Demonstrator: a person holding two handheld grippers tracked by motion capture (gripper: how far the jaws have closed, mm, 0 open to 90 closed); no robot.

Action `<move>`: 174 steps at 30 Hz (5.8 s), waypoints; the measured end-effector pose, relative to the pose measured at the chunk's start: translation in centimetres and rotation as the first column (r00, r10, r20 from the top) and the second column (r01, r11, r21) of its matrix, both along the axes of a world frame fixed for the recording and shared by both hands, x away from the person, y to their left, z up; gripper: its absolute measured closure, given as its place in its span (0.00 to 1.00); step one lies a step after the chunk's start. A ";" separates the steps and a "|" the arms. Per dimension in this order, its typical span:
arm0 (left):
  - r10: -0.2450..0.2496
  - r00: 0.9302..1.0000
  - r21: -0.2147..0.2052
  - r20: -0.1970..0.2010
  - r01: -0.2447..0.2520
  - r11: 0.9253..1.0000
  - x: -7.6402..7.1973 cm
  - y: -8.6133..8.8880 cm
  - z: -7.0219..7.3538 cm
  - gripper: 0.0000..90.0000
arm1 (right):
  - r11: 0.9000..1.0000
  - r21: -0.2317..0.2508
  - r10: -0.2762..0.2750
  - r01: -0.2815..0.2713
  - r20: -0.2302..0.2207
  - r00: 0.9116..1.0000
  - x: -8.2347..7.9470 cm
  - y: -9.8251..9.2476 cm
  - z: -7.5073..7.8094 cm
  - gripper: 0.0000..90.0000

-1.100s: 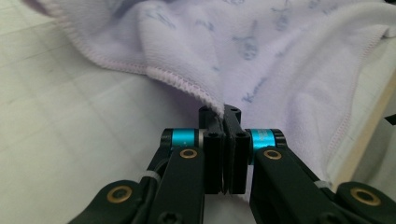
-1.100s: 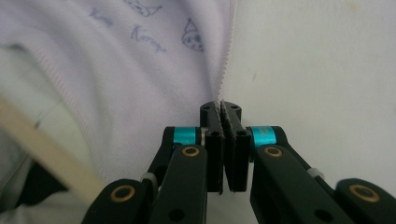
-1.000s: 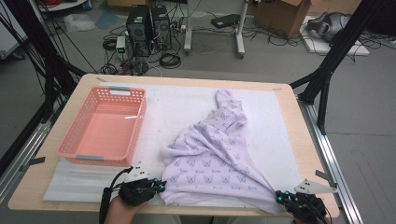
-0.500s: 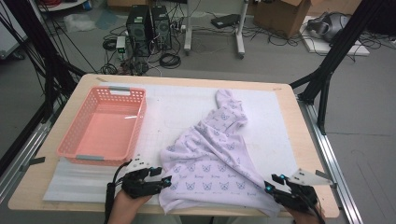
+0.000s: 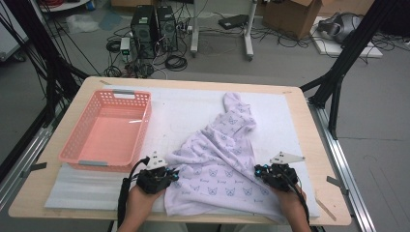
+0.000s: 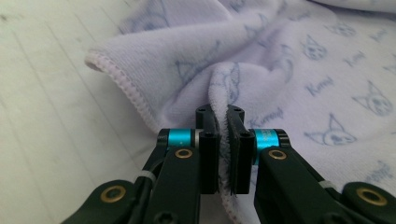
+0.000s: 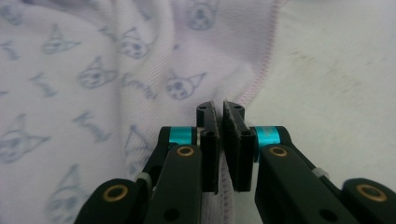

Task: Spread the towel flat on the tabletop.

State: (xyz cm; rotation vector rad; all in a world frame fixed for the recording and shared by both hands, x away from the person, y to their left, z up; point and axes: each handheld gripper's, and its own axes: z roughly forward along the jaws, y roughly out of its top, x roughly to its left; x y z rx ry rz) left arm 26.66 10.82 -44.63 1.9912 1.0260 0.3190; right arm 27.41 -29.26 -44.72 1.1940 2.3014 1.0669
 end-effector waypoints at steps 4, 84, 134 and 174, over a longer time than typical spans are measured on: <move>0.053 0.998 0.001 0.018 -0.053 0.999 2.0 0.0 0.3 0.94 | 0.990 0.005 -0.140 0.140 0.061 0.988 1.5 -1.0 -0.2 0.95; 0.056 0.997 -0.010 0.061 -0.055 0.998 -7.9 0.8 -1.0 0.96 | 0.996 0.028 -0.083 0.084 -0.044 0.996 -8.9 -4.5 0.0 0.96; 0.018 0.999 -0.185 0.042 -0.010 0.983 -0.9 2.6 0.2 0.56 | 0.989 0.089 -0.123 0.121 0.022 0.992 -3.8 -5.2 1.4 0.69; -0.183 0.983 -0.125 -0.024 0.179 0.976 8.0 -7.9 2.6 0.52 | 0.992 0.005 -0.130 0.130 0.046 0.991 -3.8 -6.4 1.6 0.73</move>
